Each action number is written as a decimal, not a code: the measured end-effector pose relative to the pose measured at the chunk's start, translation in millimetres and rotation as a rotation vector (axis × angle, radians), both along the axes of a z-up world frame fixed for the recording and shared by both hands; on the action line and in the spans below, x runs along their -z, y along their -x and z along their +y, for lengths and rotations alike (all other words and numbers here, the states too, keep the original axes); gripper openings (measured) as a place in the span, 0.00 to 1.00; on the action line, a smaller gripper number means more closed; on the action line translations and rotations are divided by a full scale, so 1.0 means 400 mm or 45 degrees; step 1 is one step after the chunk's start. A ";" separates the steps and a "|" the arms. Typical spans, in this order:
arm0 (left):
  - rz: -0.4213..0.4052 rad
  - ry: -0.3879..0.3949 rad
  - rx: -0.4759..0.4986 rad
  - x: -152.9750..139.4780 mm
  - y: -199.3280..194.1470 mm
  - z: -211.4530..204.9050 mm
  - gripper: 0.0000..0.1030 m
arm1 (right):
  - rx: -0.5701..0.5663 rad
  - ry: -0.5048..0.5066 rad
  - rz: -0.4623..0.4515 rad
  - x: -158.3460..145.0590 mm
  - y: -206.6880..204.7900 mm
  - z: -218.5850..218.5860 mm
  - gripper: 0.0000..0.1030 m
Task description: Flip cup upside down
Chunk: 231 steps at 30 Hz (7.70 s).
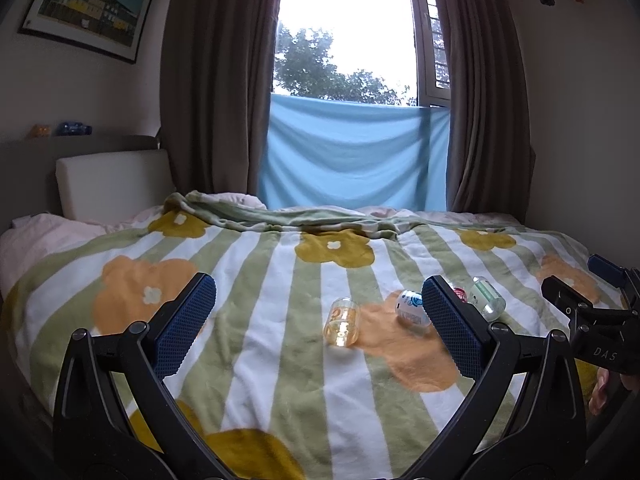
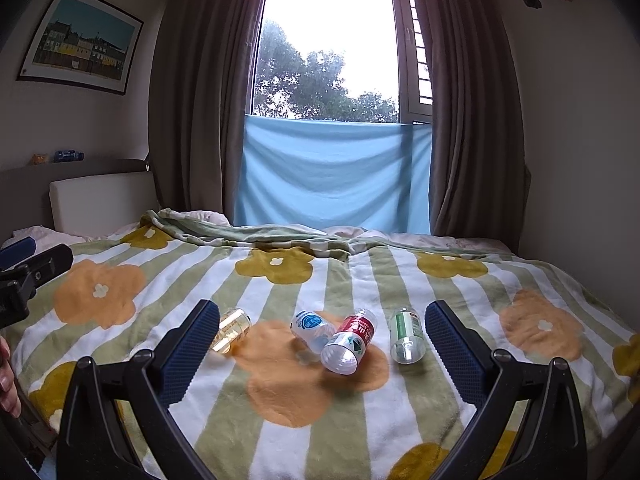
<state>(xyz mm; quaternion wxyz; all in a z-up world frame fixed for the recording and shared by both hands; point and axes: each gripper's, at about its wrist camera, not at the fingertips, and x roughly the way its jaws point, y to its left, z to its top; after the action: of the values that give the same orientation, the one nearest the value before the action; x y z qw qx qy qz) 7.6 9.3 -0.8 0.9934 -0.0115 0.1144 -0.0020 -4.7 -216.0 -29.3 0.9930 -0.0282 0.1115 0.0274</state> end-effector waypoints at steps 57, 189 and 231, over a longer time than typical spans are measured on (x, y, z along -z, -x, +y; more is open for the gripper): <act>0.395 0.099 0.019 0.175 -0.164 0.108 1.00 | -0.184 -0.522 0.968 0.196 -0.494 -0.098 0.54; 0.779 0.027 0.376 0.404 -0.400 -0.368 0.57 | -0.284 -0.374 0.485 0.287 -0.080 -0.257 1.00; 0.246 0.122 0.275 -0.037 -0.081 -0.069 1.00 | -0.153 -0.158 0.146 -0.076 -0.011 -0.081 1.00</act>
<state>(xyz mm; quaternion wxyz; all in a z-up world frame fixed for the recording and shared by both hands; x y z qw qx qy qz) 40.1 -18.4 14.1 0.9701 -0.0467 0.2096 -0.1132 -0.3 -248.4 1.1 0.9814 0.0282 0.1642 0.0955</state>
